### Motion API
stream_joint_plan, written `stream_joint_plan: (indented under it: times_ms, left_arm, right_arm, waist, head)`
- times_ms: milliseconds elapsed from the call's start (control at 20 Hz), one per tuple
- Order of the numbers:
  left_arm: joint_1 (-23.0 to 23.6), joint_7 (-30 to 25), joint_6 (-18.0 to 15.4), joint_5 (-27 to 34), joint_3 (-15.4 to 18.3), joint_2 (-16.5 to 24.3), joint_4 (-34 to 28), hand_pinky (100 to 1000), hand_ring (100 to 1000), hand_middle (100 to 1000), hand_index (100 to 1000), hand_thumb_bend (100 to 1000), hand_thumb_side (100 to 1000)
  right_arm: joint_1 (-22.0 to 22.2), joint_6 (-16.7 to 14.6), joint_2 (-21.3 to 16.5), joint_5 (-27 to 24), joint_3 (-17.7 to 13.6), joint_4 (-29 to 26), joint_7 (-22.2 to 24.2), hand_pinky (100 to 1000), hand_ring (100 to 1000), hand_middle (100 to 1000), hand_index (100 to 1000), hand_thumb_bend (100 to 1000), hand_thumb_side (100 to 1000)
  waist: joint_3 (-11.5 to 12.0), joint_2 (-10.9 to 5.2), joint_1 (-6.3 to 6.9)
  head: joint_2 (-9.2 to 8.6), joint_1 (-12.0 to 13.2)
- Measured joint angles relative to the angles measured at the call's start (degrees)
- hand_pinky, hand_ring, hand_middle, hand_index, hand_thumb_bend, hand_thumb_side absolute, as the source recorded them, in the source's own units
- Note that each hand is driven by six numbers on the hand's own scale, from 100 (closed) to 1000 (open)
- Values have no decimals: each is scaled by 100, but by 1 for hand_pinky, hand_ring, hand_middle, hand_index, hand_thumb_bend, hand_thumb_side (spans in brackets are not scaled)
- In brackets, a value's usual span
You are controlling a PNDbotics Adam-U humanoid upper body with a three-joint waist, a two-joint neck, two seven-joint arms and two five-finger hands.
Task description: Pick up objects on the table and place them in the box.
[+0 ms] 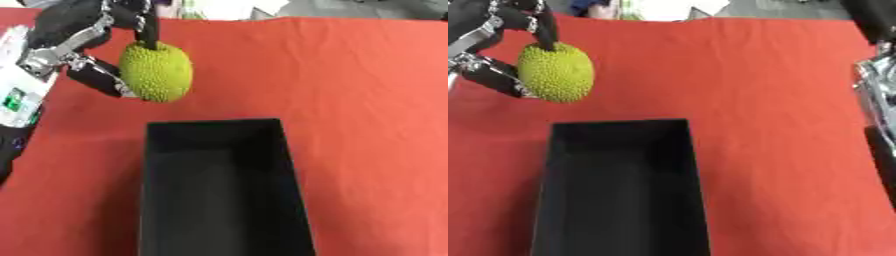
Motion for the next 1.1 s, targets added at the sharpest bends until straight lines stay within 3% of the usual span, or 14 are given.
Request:
stream_joint_plan:
  times_ms: [400,750,900,1000,1100]
  left_arm:
    - [141,-43,1,737,-93,-201,41,522,340,430,449,491,100]
    - [267,-297,1,1413,-202,-366,70,532,332,423,451,308,100]
    - [328,-459,1,1685,-250,-441,159,534,336,431,465,331,100]
    - [349,-606,3,1839,-267,-470,216,527,341,436,465,445,100]
    - [349,-773,3,1888,-268,-469,263,526,345,443,476,505,100]
  right_arm:
    - [32,-1,42,1,0,0,1,731,819,607,763,100,448]
    - [47,-14,49,1,13,0,34,731,818,609,763,100,437]
    - [45,-15,50,1,23,0,53,731,817,610,763,100,425]
    - [38,-18,51,1,25,0,68,731,816,610,763,100,419]
    - [24,-18,51,1,27,0,80,730,816,611,763,100,418]
  waist:
    - [62,-159,47]
    - [99,-292,78]
    - [96,-353,89]
    - [96,-378,91]
    - [97,-407,103]
  head:
    - [241,-116]
    - [449,-154]
    - [496,-155]
    - [523,-155]
    - [524,-166]
